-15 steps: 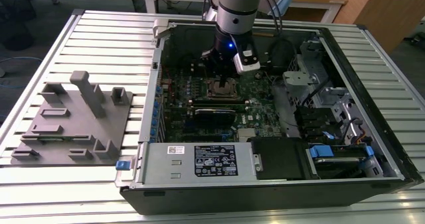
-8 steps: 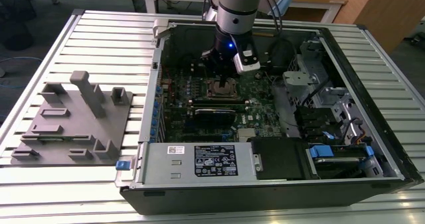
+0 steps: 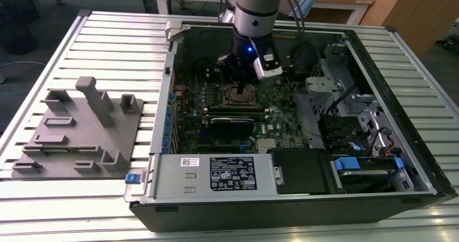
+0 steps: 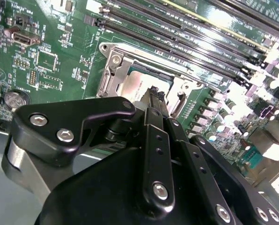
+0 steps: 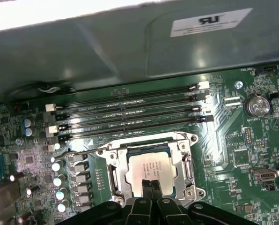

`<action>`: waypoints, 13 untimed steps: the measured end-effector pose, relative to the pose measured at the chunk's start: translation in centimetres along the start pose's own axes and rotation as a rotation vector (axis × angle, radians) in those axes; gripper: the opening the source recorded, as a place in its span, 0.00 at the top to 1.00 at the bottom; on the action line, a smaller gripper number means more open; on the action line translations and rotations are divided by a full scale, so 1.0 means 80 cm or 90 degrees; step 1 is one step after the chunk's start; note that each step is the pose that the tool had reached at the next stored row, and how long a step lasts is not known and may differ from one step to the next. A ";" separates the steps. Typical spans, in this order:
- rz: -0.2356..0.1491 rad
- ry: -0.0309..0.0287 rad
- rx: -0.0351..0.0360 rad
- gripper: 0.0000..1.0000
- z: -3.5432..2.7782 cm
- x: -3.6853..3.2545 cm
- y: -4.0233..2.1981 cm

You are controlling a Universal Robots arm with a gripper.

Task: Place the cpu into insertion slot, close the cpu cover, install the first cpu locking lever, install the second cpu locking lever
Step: 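Close the cpu cover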

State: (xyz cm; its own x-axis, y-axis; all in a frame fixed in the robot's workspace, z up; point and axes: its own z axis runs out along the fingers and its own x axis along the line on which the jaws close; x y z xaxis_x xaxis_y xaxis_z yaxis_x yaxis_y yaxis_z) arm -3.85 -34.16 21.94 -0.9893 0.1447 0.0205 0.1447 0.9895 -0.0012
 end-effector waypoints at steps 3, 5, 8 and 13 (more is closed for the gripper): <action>-0.020 -0.0024 0.0001 0.89 0.0005 0.0000 -0.0001; -0.029 -0.0058 -0.0003 0.89 0.0010 0.0000 0.0000; -0.033 -0.0079 -0.0007 0.89 0.0012 0.0001 0.0000; -0.033 -0.0079 -0.0006 0.89 0.0013 0.0007 0.0017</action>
State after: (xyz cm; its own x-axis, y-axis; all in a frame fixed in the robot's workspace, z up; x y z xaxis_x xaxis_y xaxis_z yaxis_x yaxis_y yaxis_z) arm -3.89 -34.02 21.84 -0.9955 0.0939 0.0081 0.0939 0.9956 0.0005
